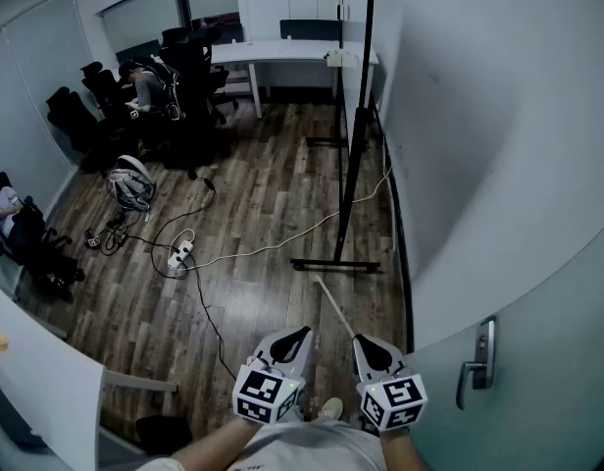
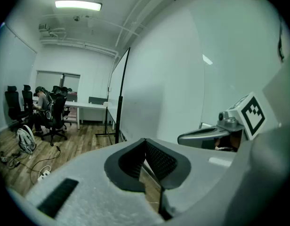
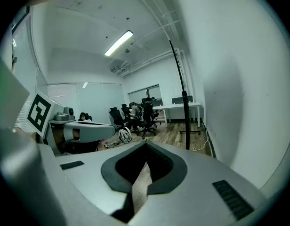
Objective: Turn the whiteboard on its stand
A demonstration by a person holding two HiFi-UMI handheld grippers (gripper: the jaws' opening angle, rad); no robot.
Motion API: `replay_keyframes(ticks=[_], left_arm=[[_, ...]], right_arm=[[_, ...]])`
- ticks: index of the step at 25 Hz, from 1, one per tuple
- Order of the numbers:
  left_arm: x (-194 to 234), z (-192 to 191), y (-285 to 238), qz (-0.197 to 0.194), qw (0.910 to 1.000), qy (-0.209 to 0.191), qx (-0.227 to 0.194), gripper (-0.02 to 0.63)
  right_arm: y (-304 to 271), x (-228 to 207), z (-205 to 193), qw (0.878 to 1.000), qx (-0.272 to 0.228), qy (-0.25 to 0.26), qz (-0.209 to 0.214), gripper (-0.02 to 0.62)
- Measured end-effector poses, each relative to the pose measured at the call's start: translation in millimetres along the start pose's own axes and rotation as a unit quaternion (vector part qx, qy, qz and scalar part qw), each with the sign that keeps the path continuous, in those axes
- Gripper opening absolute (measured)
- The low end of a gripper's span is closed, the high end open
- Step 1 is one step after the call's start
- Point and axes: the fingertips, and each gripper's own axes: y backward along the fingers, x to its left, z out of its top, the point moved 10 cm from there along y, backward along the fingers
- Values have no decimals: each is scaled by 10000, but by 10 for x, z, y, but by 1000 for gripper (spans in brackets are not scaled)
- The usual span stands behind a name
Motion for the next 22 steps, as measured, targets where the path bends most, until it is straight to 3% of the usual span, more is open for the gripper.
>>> replay_keyframes(ticks=[22], left_arm=[[434,-110,128,-116,9999,10,-114,11]], right_arm=[[-267,250,-3,9990,-230,-276,-247,8]])
